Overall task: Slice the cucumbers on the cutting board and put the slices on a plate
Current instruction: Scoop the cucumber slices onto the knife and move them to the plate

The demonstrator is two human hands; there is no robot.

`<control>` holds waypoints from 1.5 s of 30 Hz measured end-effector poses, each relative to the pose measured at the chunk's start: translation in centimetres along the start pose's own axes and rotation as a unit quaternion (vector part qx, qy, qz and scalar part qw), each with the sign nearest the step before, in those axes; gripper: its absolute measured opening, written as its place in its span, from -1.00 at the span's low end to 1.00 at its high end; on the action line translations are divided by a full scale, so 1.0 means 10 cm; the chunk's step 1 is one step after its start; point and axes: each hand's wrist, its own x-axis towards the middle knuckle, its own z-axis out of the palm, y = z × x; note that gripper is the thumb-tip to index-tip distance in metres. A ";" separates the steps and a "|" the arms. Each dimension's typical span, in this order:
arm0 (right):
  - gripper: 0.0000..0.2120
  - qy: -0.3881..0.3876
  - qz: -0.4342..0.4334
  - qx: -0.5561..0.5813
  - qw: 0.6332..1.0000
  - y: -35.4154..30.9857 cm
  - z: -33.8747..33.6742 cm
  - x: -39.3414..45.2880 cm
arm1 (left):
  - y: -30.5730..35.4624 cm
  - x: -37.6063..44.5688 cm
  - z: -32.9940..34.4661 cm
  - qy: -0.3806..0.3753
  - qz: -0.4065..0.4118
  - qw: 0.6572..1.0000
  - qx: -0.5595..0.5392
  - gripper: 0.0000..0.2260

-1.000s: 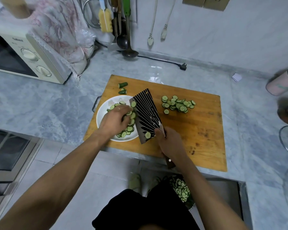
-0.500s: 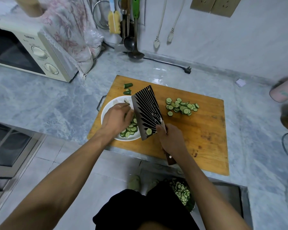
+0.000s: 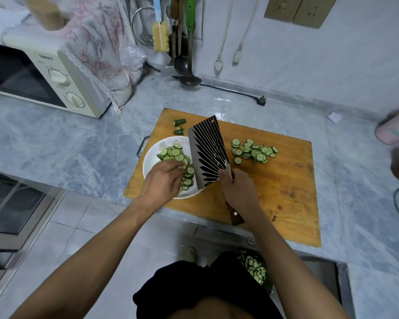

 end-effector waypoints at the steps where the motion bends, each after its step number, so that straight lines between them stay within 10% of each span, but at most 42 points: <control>1: -0.65 0.002 -0.004 -0.005 1.000 0.02 -0.01 0.00 | 0.02 0.00 -0.03 0.009 -0.013 1.000 -0.005 -0.82; 17: -0.58 0.062 0.054 0.096 0.992 0.75 -0.47 -0.42 | 0.69 0.28 0.16 0.103 -0.170 0.966 -0.164 -0.85; 32: -0.48 0.214 0.148 0.148 0.954 1.77 -1.28 -0.06 | 1.18 1.05 1.15 -0.049 -0.207 0.966 -0.147 -0.70; 45: -0.53 0.099 0.158 0.109 0.976 1.94 -1.33 0.56 | 1.30 1.47 1.60 0.008 -0.299 0.949 -0.104 -0.50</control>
